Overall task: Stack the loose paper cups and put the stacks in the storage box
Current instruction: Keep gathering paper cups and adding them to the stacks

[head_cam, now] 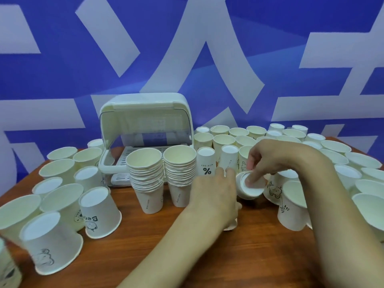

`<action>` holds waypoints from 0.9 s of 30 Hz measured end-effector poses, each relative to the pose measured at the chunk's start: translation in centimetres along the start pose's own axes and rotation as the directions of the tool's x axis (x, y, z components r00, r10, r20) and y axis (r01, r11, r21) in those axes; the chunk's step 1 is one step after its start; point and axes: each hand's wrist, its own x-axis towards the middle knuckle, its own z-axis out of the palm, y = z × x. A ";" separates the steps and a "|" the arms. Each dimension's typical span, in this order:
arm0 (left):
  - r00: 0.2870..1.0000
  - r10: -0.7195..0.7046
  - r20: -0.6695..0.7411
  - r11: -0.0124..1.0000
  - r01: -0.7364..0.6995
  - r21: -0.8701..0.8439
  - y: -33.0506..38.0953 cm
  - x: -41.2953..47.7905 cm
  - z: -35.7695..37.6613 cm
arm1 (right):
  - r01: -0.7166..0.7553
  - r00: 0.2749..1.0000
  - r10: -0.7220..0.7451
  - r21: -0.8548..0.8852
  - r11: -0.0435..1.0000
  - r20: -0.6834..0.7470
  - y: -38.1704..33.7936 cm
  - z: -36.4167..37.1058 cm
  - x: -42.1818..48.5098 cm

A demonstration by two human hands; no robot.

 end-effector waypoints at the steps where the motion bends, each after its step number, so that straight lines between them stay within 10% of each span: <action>1: 0.998 0.010 0.056 1.000 -0.010 -0.005 -0.1 0.2 0.1 | 0.011 1.000 -0.011 0.023 1.000 0.008 0.1 0.0 -0.1; 19: 0.991 0.070 0.118 0.996 -0.062 -0.071 -1.4 0.1 -1.4 | -0.096 0.980 0.095 -0.002 0.995 0.177 -0.6 1.3 1.6; 27: 0.985 0.001 -0.173 0.935 -0.062 -0.348 -5.5 -2.1 -7.8 | 0.090 0.940 -0.124 -0.120 0.989 -0.318 -2.2 -2.9 -4.4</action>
